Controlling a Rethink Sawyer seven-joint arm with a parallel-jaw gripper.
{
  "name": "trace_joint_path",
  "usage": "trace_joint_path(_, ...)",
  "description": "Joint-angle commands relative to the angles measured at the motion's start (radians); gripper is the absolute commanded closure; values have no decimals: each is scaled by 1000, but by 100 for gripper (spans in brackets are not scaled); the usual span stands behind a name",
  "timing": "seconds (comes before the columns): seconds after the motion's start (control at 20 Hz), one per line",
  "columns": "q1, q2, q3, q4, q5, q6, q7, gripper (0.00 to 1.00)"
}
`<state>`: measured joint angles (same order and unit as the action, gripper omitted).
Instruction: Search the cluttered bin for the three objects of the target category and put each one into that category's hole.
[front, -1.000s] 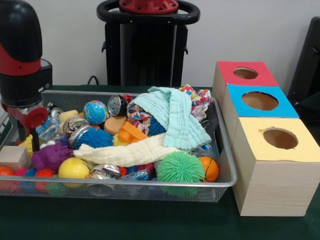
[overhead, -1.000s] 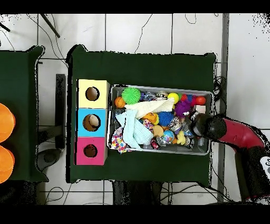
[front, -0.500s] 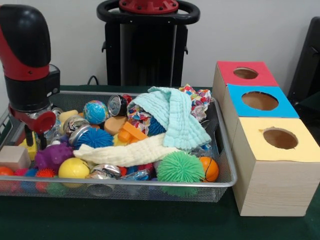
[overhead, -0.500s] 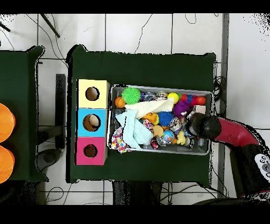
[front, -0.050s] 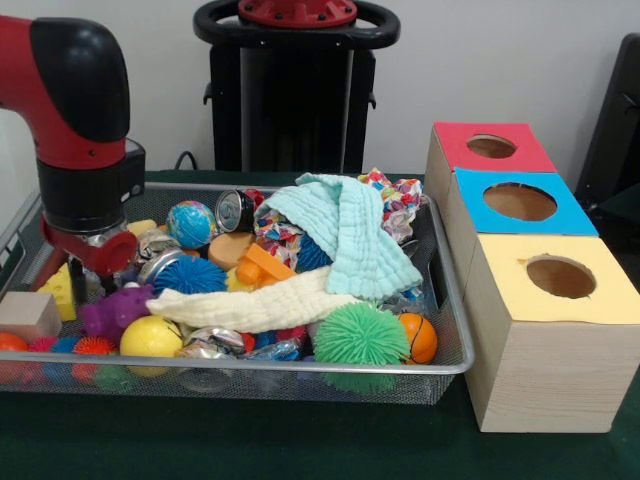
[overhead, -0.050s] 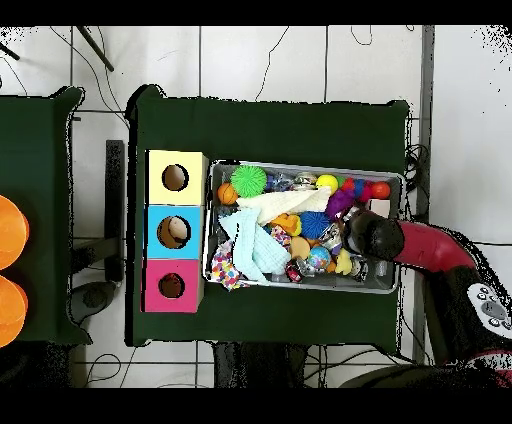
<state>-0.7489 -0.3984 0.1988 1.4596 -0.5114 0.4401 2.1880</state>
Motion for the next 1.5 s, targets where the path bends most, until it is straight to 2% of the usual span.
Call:
trace_joint_path(0.05, 26, 113, 41, -13, -15, -73, 14, 0)
trace_joint_path(0.45, 42, 144, 39, -28, -6, -103, 29, 0)
trace_joint_path(0.6, 48, 142, 38, -34, -20, -99, 5, 0)
trace_joint_path(0.65, 50, 143, 32, -33, -18, -121, 17, 100)
trace_joint_path(0.8, 57, 140, 24, -33, -26, -143, 24, 100)
trace_joint_path(0.85, 48, 131, 40, -27, -31, -125, -8, 100)
trace_joint_path(0.95, 55, 85, 38, 6, -20, -94, -14, 100)
trace_joint_path(1.3, 57, -212, 41, 220, 44, 33, -34, 100)
trace_joint_path(1.5, 57, -314, 44, 281, 66, 75, -47, 100)
